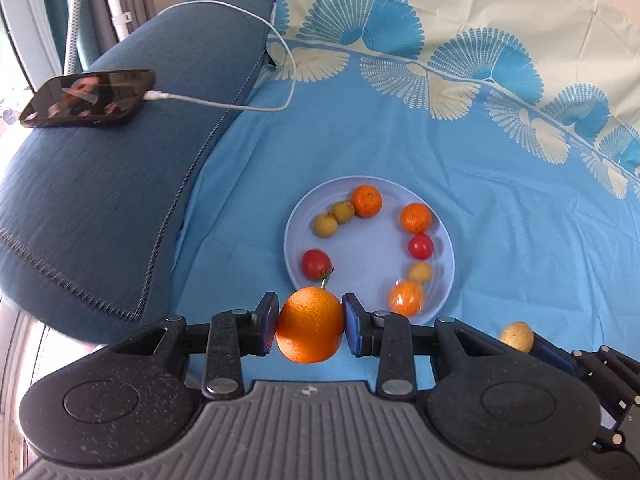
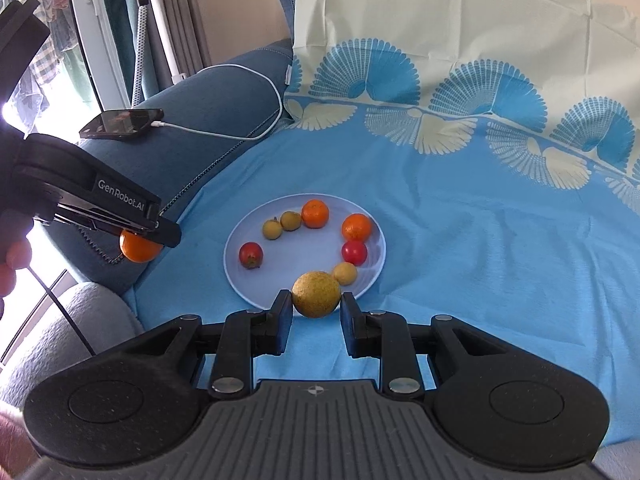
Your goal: Organize fruits
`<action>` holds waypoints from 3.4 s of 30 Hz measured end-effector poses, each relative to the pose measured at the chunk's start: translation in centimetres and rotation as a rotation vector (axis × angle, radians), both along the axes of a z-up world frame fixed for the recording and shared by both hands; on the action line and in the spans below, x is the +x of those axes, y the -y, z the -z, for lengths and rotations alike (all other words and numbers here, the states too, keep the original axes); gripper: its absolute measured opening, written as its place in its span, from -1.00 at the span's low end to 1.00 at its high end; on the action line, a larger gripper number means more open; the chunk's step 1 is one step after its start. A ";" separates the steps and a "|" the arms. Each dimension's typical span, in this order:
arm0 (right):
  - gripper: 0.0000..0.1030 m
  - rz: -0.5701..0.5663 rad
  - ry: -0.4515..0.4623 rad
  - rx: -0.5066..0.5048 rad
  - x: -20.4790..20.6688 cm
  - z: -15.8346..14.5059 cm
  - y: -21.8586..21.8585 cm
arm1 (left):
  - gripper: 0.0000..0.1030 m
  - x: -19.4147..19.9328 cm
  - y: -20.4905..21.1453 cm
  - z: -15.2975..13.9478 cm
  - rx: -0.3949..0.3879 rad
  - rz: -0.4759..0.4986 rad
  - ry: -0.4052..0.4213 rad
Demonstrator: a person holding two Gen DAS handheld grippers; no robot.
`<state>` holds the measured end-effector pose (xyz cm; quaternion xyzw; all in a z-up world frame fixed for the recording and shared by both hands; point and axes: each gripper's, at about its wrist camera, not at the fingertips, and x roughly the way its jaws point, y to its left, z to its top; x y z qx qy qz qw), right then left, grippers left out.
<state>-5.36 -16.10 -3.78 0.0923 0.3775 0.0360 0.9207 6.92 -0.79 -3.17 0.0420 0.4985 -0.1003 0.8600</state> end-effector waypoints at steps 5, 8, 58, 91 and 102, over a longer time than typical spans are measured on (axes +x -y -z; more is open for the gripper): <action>-0.47 -0.004 -0.025 0.010 3.7 1.7 0.5 | -0.26 3.1 1.4 1.8 0.002 0.020 -0.008; -0.47 0.001 -0.046 0.021 5.7 2.9 0.8 | -0.26 4.9 2.1 3.4 0.010 0.026 -0.028; 0.99 0.161 0.046 -0.081 -3.4 -1.2 -0.8 | 0.99 -6.3 -0.3 -1.9 0.067 0.048 0.118; 0.99 0.184 0.061 -0.104 -4.5 -1.8 -1.1 | 0.99 -7.5 0.2 -1.3 0.124 0.065 0.119; 0.99 0.182 0.061 -0.110 -4.5 -1.9 -1.1 | 0.99 -7.4 0.0 -1.3 0.131 0.056 0.117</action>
